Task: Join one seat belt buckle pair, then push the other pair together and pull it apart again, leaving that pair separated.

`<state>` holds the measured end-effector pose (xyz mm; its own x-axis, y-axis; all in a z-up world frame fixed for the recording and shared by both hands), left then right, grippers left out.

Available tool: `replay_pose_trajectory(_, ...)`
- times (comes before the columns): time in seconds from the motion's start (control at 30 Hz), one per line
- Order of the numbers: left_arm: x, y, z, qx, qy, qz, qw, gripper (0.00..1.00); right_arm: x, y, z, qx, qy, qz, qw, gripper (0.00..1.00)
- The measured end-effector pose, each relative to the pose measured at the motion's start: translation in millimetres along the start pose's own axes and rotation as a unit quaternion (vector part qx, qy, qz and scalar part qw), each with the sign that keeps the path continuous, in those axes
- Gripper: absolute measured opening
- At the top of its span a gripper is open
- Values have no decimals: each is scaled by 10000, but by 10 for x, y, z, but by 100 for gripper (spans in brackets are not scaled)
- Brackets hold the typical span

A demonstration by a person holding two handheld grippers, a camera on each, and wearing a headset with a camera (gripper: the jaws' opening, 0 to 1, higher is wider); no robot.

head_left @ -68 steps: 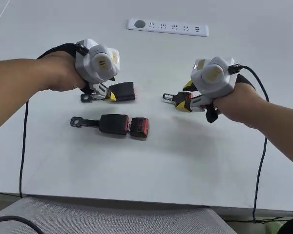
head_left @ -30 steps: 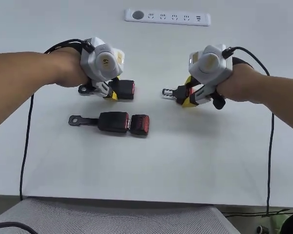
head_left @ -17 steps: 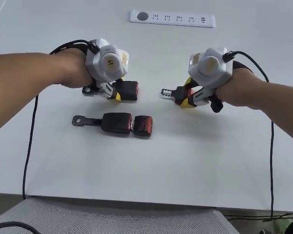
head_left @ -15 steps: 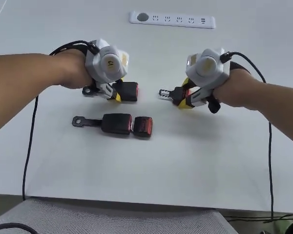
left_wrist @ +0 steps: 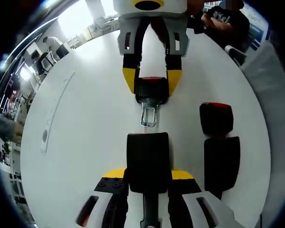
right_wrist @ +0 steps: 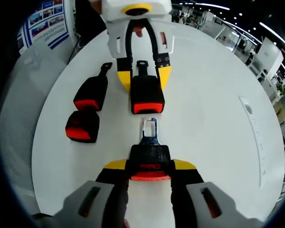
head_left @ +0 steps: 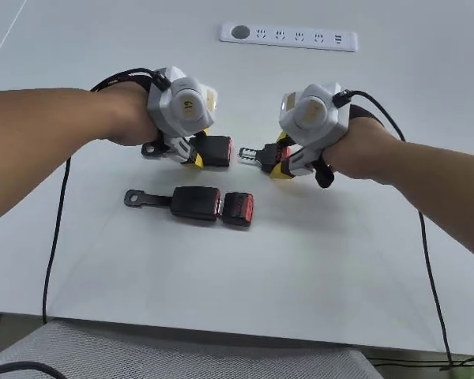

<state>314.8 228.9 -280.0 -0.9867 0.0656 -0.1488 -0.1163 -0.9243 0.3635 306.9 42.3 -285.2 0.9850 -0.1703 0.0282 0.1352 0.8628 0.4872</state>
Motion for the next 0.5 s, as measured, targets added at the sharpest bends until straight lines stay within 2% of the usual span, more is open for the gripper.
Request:
replay_pose_trajectory(0.37, -6, -14, -11, -69, 12, 16, 10000, 32, -64, 166, -14, -124, 121, 143, 9997, 33)
replay_pose_trajectory(0.5, -4, -24, -2, -78, 18, 24, 10000, 32, -104, 192, 12, -134, 56, 308, 9994, 33)
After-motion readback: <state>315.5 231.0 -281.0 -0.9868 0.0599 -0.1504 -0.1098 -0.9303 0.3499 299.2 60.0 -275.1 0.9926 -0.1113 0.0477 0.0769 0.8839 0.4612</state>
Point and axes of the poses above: the centre of the closed fingertips' face, and the gripper's own axes: z roughly backward along the fingers, x roughly to its right, y roughly out of its top, the point moved 10 cm from there along z, roughly backward along the fingers, and after that the axes turned 5 degrees about -z, right-handed, at the moved point
